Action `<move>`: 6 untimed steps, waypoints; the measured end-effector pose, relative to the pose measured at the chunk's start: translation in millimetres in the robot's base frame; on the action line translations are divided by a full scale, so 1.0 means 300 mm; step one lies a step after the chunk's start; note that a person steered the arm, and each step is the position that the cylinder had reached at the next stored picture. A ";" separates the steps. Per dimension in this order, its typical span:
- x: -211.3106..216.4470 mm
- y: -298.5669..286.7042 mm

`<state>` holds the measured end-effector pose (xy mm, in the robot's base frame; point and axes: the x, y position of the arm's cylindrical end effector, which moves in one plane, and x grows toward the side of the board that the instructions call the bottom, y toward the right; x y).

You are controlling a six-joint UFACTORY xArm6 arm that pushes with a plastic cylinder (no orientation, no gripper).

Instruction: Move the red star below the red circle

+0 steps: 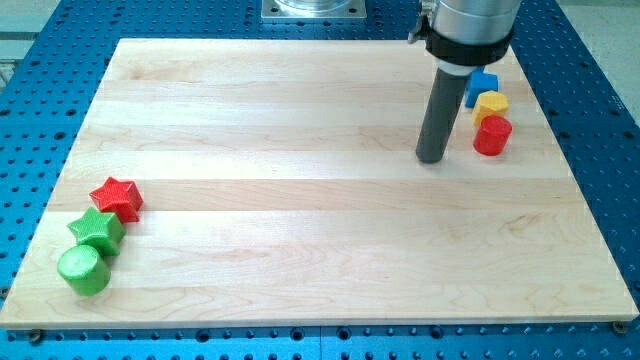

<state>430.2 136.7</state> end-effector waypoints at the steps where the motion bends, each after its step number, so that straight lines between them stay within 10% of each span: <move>1: 0.121 -0.099; 3: 0.046 -0.222; 6: -0.096 -0.989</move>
<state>401.3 -160.1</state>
